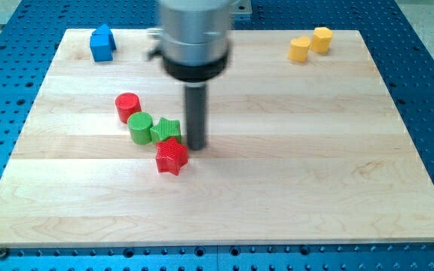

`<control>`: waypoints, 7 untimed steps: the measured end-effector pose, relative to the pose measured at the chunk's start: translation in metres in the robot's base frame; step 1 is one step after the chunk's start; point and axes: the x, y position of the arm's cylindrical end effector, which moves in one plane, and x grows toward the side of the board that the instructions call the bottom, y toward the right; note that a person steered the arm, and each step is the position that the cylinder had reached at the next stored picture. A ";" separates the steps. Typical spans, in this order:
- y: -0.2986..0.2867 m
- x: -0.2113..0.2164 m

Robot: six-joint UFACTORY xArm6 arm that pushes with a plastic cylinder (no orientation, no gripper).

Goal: Place the green circle to the left of the green star

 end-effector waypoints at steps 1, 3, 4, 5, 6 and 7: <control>-0.061 -0.002; -0.112 -0.003; -0.110 -0.037; -0.152 -0.050; -0.157 -0.071; -0.157 -0.087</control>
